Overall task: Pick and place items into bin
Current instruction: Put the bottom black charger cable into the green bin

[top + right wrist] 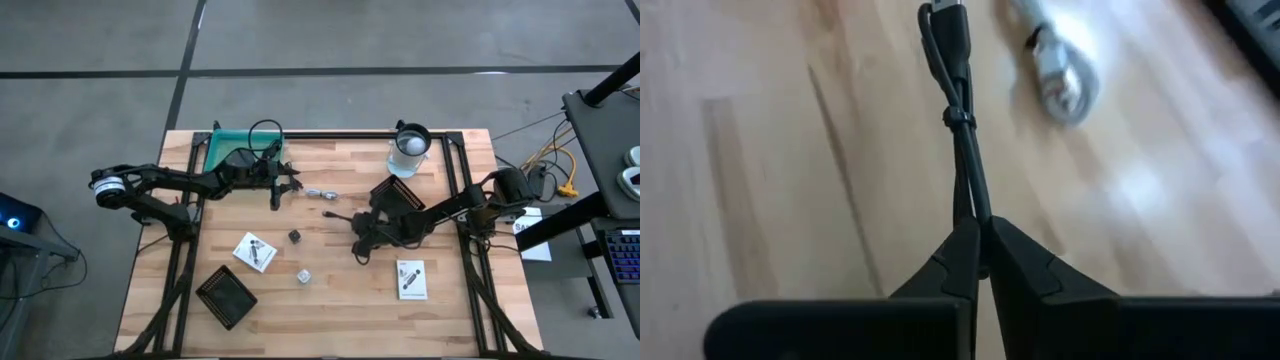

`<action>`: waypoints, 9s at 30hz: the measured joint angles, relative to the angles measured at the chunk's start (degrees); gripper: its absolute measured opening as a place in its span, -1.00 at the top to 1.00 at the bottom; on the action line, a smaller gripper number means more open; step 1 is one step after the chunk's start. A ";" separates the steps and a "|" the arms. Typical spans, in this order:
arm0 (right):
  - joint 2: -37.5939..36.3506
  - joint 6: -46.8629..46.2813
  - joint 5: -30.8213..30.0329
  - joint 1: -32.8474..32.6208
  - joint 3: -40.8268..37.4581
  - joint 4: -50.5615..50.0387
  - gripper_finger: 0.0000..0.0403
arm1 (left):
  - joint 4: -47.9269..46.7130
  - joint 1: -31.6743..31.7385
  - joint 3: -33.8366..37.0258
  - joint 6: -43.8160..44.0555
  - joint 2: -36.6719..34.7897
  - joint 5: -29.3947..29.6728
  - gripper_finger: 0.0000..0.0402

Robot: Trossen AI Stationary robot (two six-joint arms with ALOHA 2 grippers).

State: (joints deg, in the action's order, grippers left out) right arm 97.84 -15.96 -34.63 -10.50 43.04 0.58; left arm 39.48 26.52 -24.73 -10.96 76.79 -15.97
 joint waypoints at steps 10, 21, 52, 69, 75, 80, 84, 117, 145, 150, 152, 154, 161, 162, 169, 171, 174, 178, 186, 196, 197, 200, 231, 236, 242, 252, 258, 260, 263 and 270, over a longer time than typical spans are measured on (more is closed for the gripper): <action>0.00 7.05 -8.42 0.04 1.96 0.06 0.96 | 0.26 0.01 0.00 0.00 0.00 0.01 0.22; -0.02 16.80 -19.66 0.17 4.96 0.17 0.96 | 0.46 0.00 0.00 -0.02 0.00 0.00 0.22; -0.09 17.48 -24.95 0.20 4.56 0.17 0.96 | 7.16 -1.61 -4.49 -4.48 10.60 -5.38 -0.33; -0.09 17.52 -24.95 0.26 4.55 0.35 0.96 | 7.19 -2.97 -13.10 -4.46 18.29 -9.29 -0.33; -0.07 17.52 -24.95 0.26 4.54 0.29 0.96 | 7.04 -2.95 -16.12 -4.48 22.69 -9.29 -0.33; -0.09 17.52 -24.95 0.28 4.54 0.22 0.96 | 6.92 -2.91 -19.02 -4.46 24.71 -9.28 -0.33; -0.08 17.52 -24.94 0.28 4.54 0.17 0.96 | 5.61 -2.95 -19.88 -4.42 24.96 -9.29 -0.33; -0.07 17.50 -24.92 0.33 4.54 0.22 0.96 | -0.19 -3.00 -21.15 -4.44 24.92 -7.63 0.01; -0.07 17.61 -24.95 0.32 4.54 0.30 0.96 | -1.55 -3.00 -21.66 -4.54 24.87 -7.69 0.86; -0.07 17.87 -24.95 0.39 4.54 0.39 0.91 | -1.53 -3.00 -21.66 -4.52 24.87 -7.66 0.87; -0.07 17.87 -24.95 0.37 4.54 0.37 0.86 | -1.51 -3.00 -21.66 -4.52 24.87 -7.58 0.87; -0.07 17.85 -24.95 0.37 4.54 0.37 0.79 | -1.51 -2.97 -21.66 -4.52 24.87 -7.54 0.87; -0.07 17.69 -24.95 0.37 4.54 0.17 0.54 | -1.52 -2.97 -21.66 -4.51 24.54 -4.67 0.87; -0.07 17.69 -24.95 0.37 4.54 0.17 0.52 | -1.59 -2.97 -21.66 -4.52 24.46 -3.45 0.87; -0.07 17.61 -25.45 0.39 4.54 0.09 0.41 | -3.27 -2.85 -21.66 -4.50 24.18 0.26 0.87; -0.07 17.63 -25.46 0.39 4.54 0.03 0.40 | -4.39 -2.86 -21.68 -4.50 23.77 0.32 0.87; -0.07 17.59 -25.53 0.39 4.54 0.02 0.40 | -6.88 -2.89 -21.68 -4.42 22.34 3.13 0.87; -0.06 17.60 -25.54 0.39 4.54 -0.01 0.42 | -11.00 -2.86 -21.28 -4.35 20.33 8.91 0.87; -0.04 17.47 -25.51 0.42 4.54 -0.21 0.40 | -13.12 -2.92 -20.71 -3.46 18.62 18.90 0.87; -0.04 17.45 -25.48 0.42 4.54 -0.33 0.45 | -15.41 -3.00 -20.18 -1.34 17.50 28.34 0.87; -0.04 17.45 -25.48 0.42 4.54 -0.33 0.46 | -15.68 -3.02 -20.20 -1.35 17.49 29.92 0.87; -0.04 17.45 -25.43 0.42 4.54 -0.33 0.48 | -16.52 -3.09 -20.09 -0.92 17.06 35.34 0.87; -0.04 16.58 -25.38 0.39 4.47 -0.64 0.55 | -33.31 -7.87 -19.85 7.70 11.02 66.60 0.87; -0.04 16.42 -25.38 0.39 4.45 -0.64 0.56 | -38.55 -8.00 -19.85 12.17 10.69 70.99 0.87; -0.04 16.38 -25.38 0.39 4.45 -0.72 0.56 | -51.43 -8.00 -19.85 25.35 7.34 71.90 0.87; -0.04 16.41 -25.38 0.39 4.41 -0.80 0.59 | -61.07 -7.98 -17.29 39.08 4.47 71.54 0.87; -0.04 16.58 -25.38 0.39 4.41 -0.75 0.61 | -60.93 -7.98 -16.87 39.08 4.31 69.14 0.87; -0.04 16.56 -25.40 0.39 4.41 -0.75 0.61 | -60.91 -7.98 -16.87 39.06 4.33 68.19 0.87; -0.04 16.55 -25.38 0.39 4.41 -0.75 0.60 | -60.79 -7.98 -16.87 39.06 4.33 67.76 0.87; -0.04 16.41 -25.39 0.39 4.41 -0.72 0.57 | -59.36 -7.89 -16.87 38.37 4.33 67.93 0.87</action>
State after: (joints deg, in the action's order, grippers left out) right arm 97.80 0.45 -60.01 -10.11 47.44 -0.14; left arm -19.88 18.63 -41.60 27.41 81.12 51.96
